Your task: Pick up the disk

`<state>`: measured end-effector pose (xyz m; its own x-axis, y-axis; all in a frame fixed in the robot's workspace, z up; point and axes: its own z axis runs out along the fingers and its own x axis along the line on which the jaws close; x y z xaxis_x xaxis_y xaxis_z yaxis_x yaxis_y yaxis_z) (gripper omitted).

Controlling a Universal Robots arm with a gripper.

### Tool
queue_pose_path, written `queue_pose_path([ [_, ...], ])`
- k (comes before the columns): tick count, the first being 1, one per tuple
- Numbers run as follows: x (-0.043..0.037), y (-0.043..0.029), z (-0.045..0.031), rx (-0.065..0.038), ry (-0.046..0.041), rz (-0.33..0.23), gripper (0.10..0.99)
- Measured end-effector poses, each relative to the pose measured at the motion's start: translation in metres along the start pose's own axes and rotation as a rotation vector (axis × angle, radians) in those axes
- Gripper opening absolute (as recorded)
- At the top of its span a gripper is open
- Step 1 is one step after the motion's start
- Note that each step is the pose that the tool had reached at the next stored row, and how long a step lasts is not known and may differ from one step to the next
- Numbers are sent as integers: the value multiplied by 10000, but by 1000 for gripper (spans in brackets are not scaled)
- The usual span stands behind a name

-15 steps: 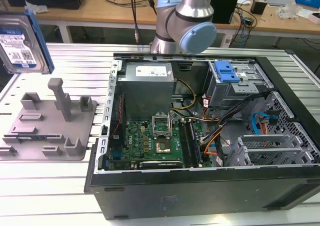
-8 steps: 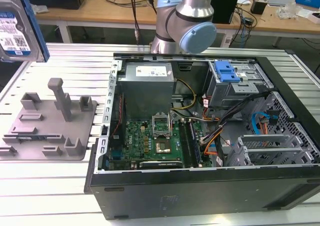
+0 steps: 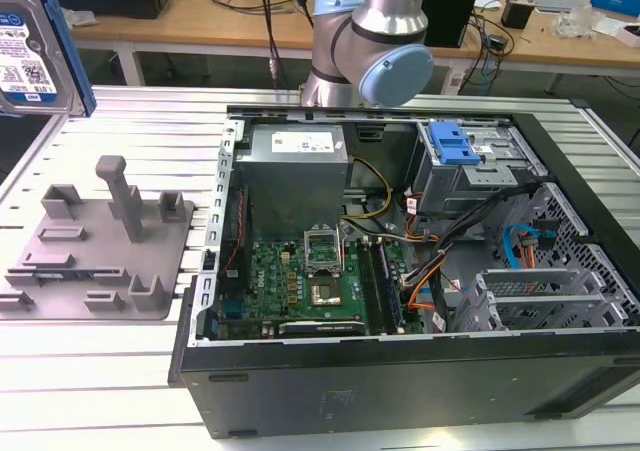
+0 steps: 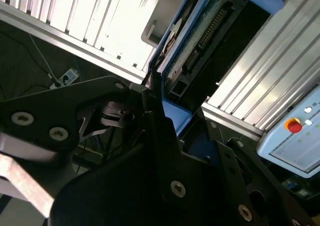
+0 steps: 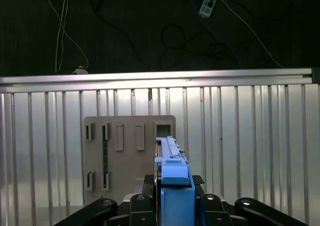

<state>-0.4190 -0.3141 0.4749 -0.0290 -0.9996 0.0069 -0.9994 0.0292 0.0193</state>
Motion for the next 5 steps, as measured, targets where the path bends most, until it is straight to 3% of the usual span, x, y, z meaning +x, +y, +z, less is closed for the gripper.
queue_pose_path([
  [5,1,0,-10,0,0,0,369],
])
